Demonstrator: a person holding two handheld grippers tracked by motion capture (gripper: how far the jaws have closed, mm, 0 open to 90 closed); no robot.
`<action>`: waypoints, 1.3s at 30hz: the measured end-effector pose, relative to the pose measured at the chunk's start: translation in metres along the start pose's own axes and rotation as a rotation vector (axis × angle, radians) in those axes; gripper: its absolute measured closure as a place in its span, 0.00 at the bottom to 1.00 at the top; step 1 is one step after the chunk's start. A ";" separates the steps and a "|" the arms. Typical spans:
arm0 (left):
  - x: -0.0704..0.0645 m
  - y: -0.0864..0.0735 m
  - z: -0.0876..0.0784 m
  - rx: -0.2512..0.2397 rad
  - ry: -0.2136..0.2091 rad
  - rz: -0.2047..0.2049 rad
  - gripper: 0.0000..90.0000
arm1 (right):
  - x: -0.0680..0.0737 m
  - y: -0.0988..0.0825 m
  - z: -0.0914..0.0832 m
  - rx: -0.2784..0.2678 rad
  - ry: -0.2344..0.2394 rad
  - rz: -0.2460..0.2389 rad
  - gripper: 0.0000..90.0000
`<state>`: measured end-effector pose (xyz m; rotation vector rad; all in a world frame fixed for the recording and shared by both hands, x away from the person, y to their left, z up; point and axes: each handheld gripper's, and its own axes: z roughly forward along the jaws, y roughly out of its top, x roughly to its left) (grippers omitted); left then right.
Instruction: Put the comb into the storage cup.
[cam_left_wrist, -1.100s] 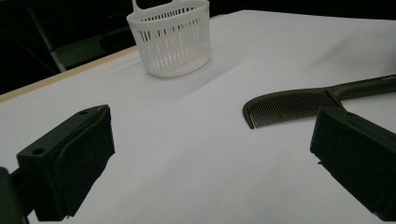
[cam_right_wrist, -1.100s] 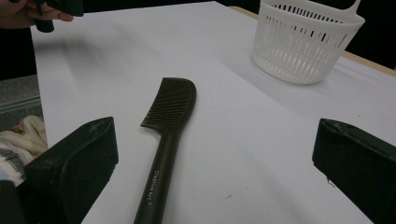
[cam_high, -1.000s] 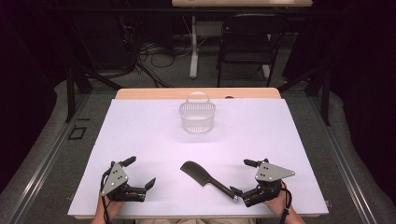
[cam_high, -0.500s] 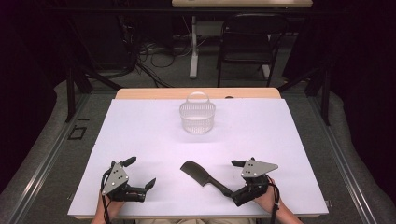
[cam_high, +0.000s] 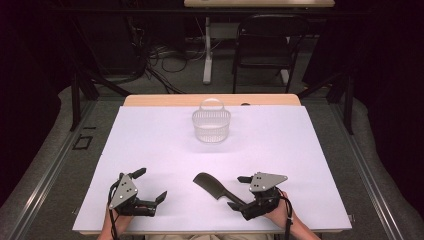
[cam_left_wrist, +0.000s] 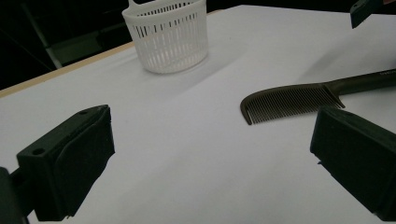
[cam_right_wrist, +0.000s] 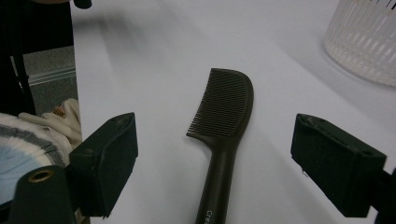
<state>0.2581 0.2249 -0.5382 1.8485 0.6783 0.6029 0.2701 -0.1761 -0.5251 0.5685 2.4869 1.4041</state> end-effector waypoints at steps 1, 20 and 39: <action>0.000 0.000 0.000 -0.001 0.000 0.001 0.00 | 0.001 0.000 0.000 0.007 -0.001 0.002 0.21; 0.000 0.000 0.000 0.003 -0.002 0.004 0.00 | 0.010 -0.006 0.004 0.100 0.007 -0.049 0.97; 0.000 0.000 0.000 0.003 -0.001 0.006 0.00 | 0.019 -0.011 0.004 0.158 0.034 -0.088 1.00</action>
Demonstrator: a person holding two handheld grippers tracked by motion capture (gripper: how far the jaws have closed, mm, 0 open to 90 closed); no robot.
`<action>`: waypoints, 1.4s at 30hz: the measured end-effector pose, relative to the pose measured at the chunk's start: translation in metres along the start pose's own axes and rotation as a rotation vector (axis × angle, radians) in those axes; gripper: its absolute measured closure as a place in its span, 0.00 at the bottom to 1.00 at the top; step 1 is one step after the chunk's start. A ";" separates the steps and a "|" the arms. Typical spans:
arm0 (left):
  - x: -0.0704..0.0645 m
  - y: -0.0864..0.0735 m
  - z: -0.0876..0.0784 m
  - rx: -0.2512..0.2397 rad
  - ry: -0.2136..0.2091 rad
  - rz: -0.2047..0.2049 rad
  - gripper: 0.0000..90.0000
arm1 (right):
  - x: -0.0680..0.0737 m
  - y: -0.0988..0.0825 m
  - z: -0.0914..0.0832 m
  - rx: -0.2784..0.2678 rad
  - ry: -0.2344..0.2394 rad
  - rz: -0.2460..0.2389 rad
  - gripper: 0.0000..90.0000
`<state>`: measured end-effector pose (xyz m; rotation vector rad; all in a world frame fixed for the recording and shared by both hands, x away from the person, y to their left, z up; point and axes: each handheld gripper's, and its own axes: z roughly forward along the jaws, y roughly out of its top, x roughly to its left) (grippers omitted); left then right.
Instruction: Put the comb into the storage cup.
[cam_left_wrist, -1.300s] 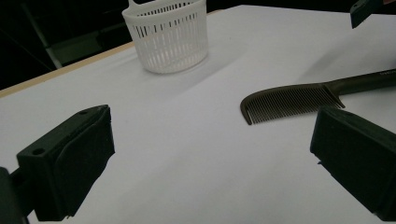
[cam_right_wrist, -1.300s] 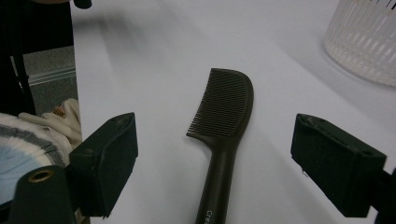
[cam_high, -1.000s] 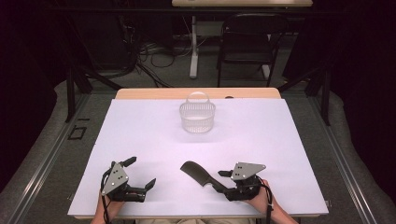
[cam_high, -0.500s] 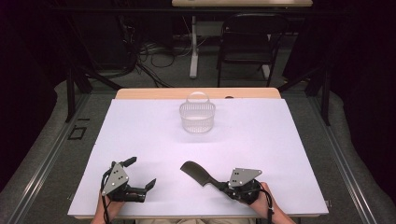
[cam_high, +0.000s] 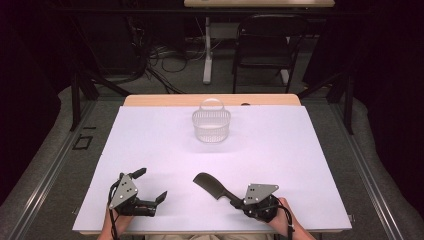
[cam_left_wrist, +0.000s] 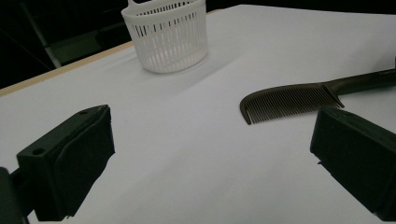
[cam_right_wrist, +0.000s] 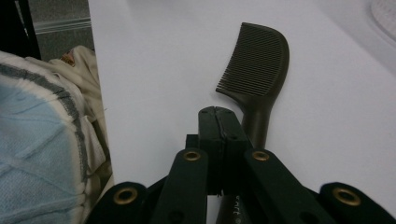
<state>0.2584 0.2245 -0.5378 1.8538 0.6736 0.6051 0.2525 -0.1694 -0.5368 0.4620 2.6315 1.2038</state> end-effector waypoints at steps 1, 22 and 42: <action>0.000 0.000 0.000 0.000 0.001 -0.001 0.00 | 0.001 0.000 0.001 0.006 0.002 -0.007 1.00; 0.001 0.000 0.000 0.001 -0.001 -0.008 0.00 | -0.004 -0.011 0.004 0.131 -0.014 0.001 1.00; 0.002 -0.001 0.001 0.007 -0.006 -0.012 0.00 | -0.015 -0.014 0.002 0.146 -0.050 0.023 1.00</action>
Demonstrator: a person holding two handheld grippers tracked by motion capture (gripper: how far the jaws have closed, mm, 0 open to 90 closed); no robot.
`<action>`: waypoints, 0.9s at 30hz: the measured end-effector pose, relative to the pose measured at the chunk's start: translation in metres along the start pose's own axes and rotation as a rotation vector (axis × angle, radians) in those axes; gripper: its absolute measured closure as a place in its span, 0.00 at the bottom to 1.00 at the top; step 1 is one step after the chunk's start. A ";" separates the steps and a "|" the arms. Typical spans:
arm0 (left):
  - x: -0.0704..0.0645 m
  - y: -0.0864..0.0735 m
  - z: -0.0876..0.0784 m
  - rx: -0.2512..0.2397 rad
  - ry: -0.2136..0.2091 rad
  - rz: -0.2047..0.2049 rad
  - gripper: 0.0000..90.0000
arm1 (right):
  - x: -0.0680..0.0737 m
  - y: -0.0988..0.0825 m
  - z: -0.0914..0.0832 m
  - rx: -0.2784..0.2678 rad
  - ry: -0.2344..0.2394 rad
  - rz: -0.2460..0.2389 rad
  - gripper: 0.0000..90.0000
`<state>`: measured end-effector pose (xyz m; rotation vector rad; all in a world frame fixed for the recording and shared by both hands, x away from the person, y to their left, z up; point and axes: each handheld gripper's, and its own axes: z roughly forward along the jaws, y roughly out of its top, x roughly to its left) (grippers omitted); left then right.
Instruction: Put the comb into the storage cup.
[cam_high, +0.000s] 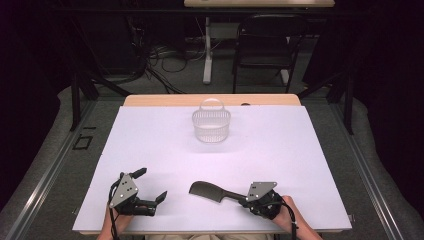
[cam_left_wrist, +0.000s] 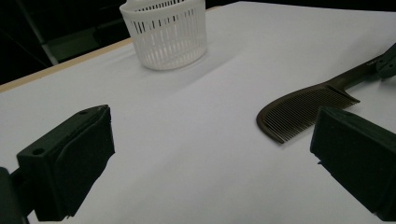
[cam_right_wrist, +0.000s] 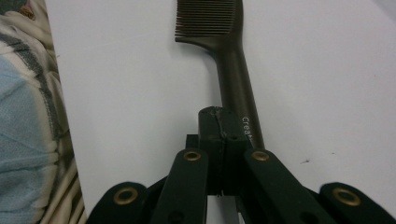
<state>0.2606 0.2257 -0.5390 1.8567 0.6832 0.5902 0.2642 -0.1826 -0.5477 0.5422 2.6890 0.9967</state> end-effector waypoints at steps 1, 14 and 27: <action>0.000 0.000 0.000 0.001 0.001 0.004 0.00 | -0.001 0.000 -0.001 0.007 -0.004 0.003 1.00; -0.001 0.000 -0.001 0.001 0.001 0.010 0.00 | -0.008 -0.002 -0.001 -0.002 -0.028 0.019 1.00; -0.002 0.000 0.000 0.003 -0.005 0.018 0.00 | -0.013 -0.002 0.001 -0.007 -0.045 0.024 1.00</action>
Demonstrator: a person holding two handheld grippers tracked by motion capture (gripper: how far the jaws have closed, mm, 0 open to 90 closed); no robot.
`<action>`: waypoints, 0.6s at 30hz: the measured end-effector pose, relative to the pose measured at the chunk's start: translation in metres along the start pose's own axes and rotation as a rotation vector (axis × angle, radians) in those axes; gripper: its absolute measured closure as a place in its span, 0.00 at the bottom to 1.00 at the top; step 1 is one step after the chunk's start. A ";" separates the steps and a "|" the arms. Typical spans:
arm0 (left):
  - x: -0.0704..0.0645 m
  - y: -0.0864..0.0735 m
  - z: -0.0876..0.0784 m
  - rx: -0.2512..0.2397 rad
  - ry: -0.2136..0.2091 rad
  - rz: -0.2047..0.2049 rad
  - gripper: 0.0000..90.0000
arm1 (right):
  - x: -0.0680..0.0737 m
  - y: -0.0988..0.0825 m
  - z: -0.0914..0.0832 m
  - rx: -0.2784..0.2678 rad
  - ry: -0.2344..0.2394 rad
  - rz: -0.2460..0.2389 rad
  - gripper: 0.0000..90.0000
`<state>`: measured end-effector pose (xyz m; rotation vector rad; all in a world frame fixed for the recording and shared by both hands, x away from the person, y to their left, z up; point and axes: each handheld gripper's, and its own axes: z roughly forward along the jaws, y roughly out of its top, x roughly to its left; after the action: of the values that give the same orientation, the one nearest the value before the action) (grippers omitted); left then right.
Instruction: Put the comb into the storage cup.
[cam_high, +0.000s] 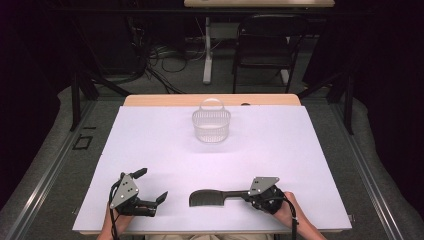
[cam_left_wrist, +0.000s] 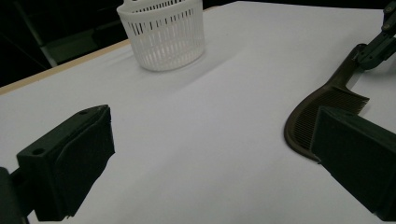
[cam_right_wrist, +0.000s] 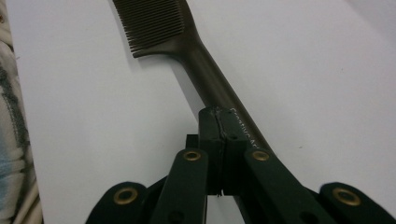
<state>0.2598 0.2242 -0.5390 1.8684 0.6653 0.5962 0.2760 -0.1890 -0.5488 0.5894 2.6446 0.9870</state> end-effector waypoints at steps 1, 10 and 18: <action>0.000 0.000 0.000 0.000 0.000 0.000 0.00 | 0.000 0.000 0.000 0.000 0.000 0.000 1.00; 0.001 0.000 -0.001 -0.001 0.006 -0.001 0.00 | -0.001 -0.001 -0.004 -0.012 0.005 0.009 0.93; 0.001 0.000 -0.002 -0.003 0.007 0.000 0.00 | -0.002 -0.003 -0.018 -0.031 0.028 0.023 0.59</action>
<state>0.2588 0.2263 -0.5383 1.8647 0.6687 0.6043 0.2702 -0.2023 -0.5378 0.6045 2.6480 1.0480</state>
